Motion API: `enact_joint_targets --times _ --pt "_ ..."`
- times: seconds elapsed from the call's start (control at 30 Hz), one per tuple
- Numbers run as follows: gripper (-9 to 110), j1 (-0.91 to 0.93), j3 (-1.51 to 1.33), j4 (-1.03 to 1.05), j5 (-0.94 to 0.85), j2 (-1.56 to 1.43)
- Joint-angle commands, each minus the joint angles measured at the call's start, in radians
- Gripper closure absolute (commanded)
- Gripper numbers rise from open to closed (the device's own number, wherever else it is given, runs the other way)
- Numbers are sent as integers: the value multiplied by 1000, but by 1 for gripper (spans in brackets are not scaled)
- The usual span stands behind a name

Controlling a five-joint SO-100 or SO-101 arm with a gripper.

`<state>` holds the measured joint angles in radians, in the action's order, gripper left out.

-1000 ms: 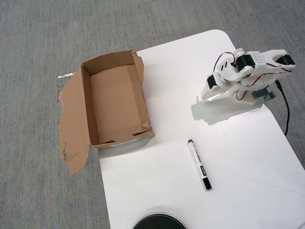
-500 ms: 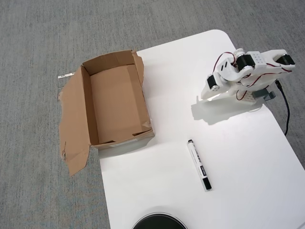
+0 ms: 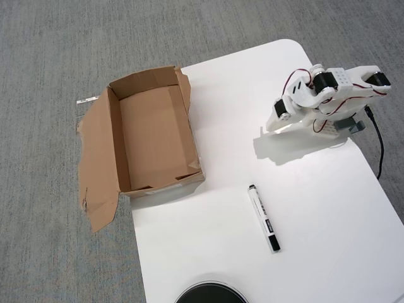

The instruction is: Grasp a pen and put it in the box.

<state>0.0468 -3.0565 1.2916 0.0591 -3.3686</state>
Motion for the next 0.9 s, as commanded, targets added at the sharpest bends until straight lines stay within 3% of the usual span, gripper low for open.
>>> enact_joint_targets --times 0.0,0.43,0.87 --pt "101 12 2 25 8 -57" --pt "101 13 79 11 12 -31" --pt "101 -2 620 9 12 489"
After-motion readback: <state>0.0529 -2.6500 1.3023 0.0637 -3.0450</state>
